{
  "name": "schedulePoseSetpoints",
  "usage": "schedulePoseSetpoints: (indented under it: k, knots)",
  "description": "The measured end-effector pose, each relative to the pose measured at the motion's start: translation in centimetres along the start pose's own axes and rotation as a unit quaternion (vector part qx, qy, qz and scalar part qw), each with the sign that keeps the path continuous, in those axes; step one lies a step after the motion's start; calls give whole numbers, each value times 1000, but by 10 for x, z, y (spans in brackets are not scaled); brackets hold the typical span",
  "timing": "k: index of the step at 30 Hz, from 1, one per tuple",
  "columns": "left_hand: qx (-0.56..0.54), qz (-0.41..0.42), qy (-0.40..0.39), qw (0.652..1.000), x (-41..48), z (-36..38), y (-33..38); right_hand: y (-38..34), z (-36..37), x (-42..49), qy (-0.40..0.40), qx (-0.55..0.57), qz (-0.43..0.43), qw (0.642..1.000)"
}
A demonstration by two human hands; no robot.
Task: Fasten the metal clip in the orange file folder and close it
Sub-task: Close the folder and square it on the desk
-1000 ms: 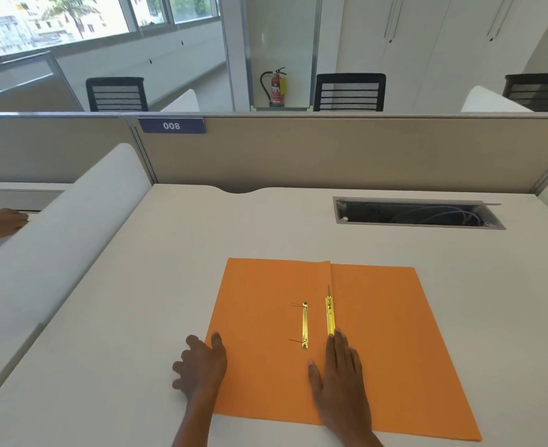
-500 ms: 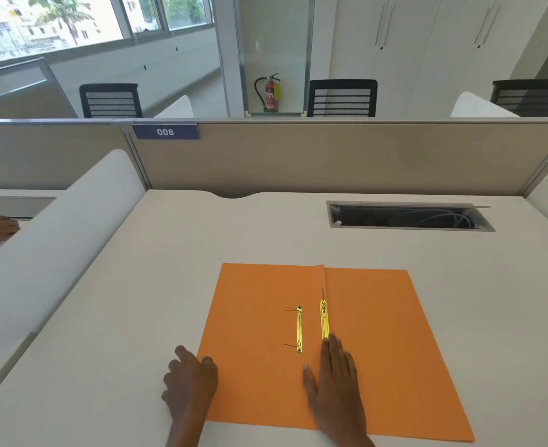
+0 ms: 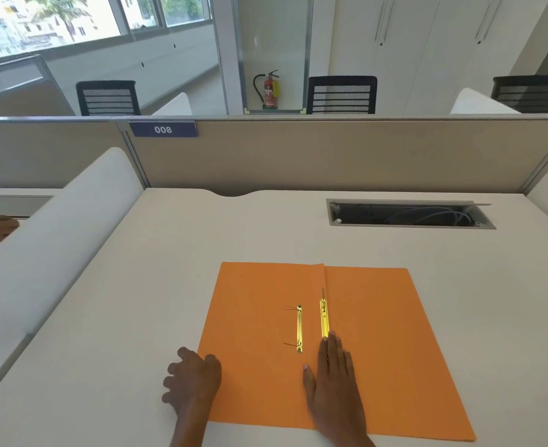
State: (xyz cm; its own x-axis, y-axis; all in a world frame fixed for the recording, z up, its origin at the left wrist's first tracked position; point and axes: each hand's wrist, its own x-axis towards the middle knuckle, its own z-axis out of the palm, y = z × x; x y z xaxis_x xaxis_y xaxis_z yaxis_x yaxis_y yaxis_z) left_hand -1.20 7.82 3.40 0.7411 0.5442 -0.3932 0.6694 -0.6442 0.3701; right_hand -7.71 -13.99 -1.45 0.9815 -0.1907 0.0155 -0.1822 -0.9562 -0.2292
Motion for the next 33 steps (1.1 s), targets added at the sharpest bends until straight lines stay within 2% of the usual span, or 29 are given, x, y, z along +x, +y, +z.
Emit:
schedulePoseSetpoints:
  k: [8, 14, 17, 20, 23, 26, 33]
  knots:
    - [-59, -31, -11, 998, -2, 5, 6, 0, 2, 1, 6, 9, -4, 1000]
    - [-91, -24, -19, 995, 0, 8, 6, 2, 5, 1, 0, 20, -2, 1000]
    - [-147, -4, -40, 988, 6, 8, 7, 1, 1, 1, -11, 42, 6, 999]
    - [-246, -3, -96, 965, 15, 2, 5, -2, -4, 1, -19, 66, 9, 998]
    - [-292, 42, -116, 948, 24, -15, -2, 5, 1, 3, 21, 95, -4, 995]
    - [-309, 109, -113, 938, 20, -50, -2, 16, 4, 9, 4, 155, -27, 988]
    - [-295, 266, -179, 900, -36, -103, 55, 38, -11, 17, -49, 254, -27, 966]
